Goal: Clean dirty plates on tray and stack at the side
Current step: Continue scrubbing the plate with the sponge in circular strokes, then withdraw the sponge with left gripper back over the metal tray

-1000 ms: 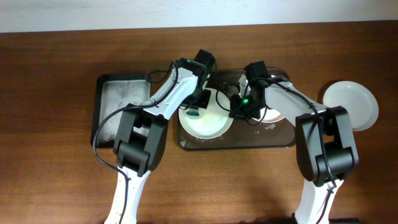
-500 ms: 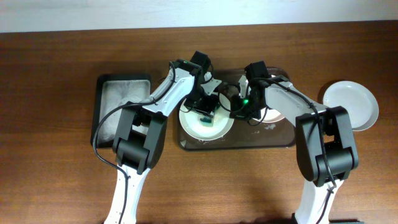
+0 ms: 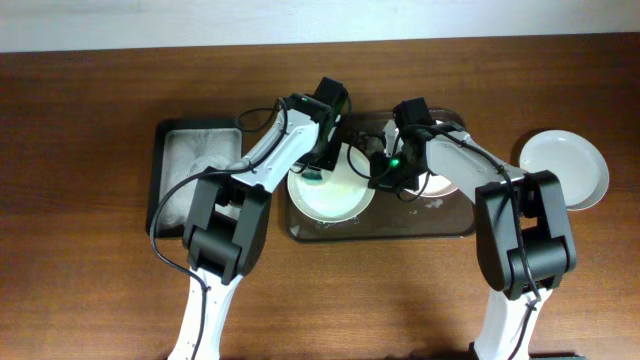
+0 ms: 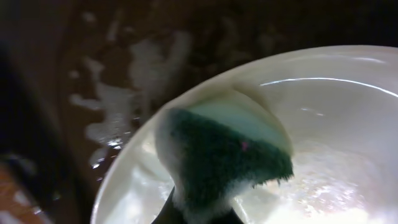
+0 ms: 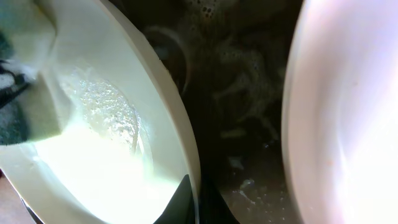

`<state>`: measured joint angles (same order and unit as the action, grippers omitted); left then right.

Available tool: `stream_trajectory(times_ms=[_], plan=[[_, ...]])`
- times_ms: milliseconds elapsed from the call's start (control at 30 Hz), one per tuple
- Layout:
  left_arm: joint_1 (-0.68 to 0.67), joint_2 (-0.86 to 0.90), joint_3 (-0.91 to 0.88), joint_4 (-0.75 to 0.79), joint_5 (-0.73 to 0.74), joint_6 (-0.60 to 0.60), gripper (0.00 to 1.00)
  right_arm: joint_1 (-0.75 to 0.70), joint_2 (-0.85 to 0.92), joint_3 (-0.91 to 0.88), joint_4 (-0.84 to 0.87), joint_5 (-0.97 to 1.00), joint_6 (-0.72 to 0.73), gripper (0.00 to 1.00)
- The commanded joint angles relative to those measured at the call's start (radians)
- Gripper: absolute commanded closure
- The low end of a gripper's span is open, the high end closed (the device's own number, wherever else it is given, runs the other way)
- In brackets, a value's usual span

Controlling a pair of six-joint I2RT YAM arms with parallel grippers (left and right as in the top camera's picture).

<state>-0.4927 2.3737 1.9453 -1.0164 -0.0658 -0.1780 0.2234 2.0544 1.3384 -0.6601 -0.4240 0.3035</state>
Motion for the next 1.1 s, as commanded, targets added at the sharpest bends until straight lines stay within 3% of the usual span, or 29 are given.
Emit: stream_trajectory(times_ms=[0, 400, 767, 1067], plan=[[0.03, 0.061, -0.034, -0.043, -0.187, -0.047, 0.99, 0.007, 0.018, -0.009, -0.008, -0.009, -0.016, 0.96], [0.037, 0.06, 0.063, -0.345, -0.126, -0.083, 0.99, 0.007, 0.018, -0.009, -0.008, -0.013, -0.015, 0.96], [0.042, 0.048, 0.63, -0.643, -0.027, 0.008, 0.99, -0.004, 0.011, -0.009, -0.009, -0.075, -0.015, 0.96], [0.097, 0.045, 0.773, -0.671, -0.008, 0.008, 0.99, -0.028, -0.167, 0.018, -0.09, -0.018, -0.064, 0.96]])
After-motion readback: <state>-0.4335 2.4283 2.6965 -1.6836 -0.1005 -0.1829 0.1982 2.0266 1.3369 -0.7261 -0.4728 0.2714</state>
